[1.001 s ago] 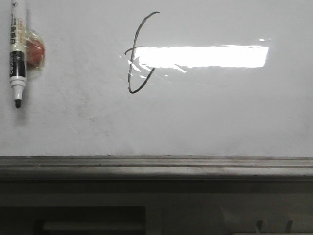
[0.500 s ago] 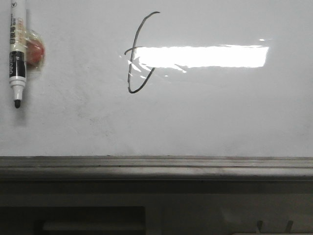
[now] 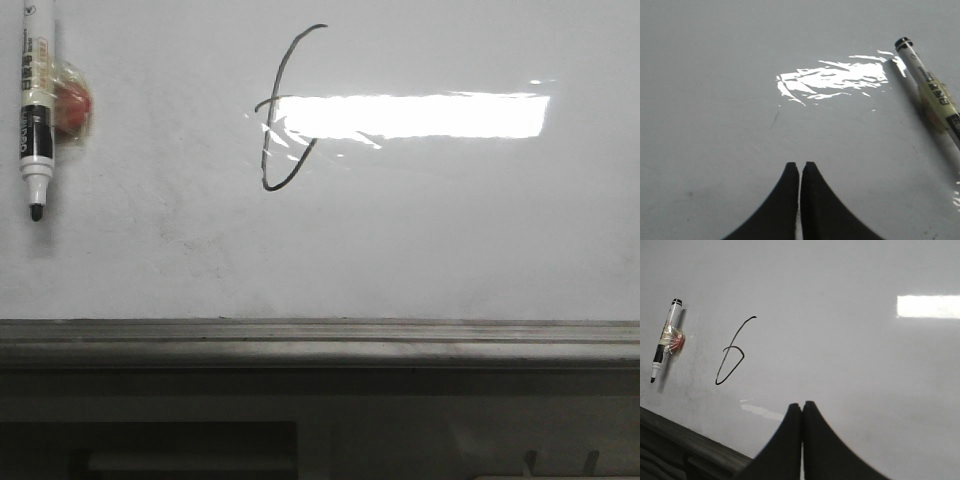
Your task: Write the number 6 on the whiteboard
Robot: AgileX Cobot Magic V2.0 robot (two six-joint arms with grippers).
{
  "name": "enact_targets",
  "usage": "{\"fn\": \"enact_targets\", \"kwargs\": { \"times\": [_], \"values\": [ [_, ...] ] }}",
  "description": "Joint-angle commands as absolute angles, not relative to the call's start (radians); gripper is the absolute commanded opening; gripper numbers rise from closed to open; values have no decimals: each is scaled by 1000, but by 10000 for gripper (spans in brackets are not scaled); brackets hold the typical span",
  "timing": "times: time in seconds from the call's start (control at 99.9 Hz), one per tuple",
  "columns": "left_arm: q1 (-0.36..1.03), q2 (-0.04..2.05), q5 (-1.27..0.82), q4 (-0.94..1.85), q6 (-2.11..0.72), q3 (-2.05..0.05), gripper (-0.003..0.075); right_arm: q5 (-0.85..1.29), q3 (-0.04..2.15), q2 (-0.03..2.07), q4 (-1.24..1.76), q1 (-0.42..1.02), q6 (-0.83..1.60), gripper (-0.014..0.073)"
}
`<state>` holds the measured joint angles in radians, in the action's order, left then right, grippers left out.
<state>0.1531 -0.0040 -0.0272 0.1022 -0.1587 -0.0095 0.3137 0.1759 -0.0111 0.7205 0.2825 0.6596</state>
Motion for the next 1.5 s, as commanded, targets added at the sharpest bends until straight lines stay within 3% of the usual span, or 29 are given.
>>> {"fn": "enact_targets", "kwargs": {
  "times": [0.0, 1.071, 1.181, 1.271, 1.371, 1.491],
  "values": [
    [141, -37, 63, 100, -137, 42, -20, 244, 201, -18, 733, 279, 666, -65],
    [143, -35, 66, 107, -137, 40, -20, 244, 201, -18, 733, 279, 666, -65],
    [143, -35, 66, 107, -137, 40, -20, 229, 200, -18, 571, 279, 654, -65],
    [143, -35, 66, 107, -137, 40, -20, 131, 175, -18, 348, 255, 468, -65],
    [143, -35, 66, 107, -137, 40, -20, 47, 123, -18, 115, 191, 266, -65],
    [143, -35, 66, 107, -137, 40, -20, 39, 63, -18, 58, 82, 238, -65]
  ]
}}
